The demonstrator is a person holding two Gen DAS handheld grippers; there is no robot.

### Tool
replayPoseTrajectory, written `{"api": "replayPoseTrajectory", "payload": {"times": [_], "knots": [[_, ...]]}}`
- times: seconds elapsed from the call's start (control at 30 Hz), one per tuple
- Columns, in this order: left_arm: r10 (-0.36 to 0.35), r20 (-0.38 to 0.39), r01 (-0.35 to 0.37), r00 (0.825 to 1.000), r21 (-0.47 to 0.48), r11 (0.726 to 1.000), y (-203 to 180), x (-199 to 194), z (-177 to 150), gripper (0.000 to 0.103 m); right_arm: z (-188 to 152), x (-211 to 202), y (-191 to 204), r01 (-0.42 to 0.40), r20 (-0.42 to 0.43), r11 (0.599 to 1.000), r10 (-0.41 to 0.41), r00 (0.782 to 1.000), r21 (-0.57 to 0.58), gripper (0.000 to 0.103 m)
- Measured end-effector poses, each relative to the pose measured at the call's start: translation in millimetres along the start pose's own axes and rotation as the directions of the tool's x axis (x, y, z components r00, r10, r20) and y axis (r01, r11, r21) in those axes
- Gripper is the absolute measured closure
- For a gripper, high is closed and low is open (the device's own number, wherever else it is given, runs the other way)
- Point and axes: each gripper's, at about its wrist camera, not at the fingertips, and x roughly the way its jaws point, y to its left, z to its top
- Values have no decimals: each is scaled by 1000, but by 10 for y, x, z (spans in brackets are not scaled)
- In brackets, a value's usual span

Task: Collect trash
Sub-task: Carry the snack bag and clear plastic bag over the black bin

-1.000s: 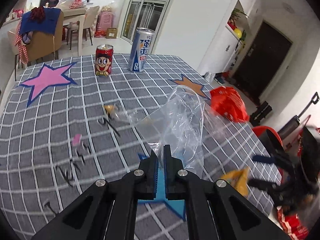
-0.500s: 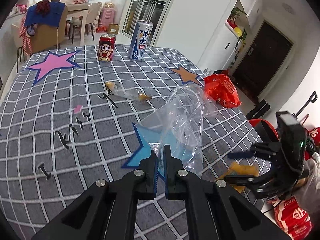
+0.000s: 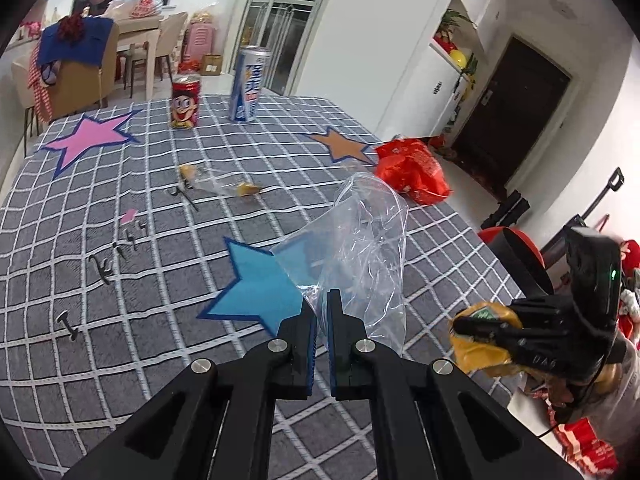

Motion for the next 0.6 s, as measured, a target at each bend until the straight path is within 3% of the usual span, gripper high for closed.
{"api": "replayPoseTrajectory", "payload": {"times": [0.3,0.6], "knots": [[-74,-5,74,997,97,992,-571,78,135,2,-198,-514,-471,19,101,977,-41,994,213,96],[-185,-43,190,982,245,951,-1579,371,364,2,-571,-1153,-1213,116,168,916,-192,967,383,96]]}}
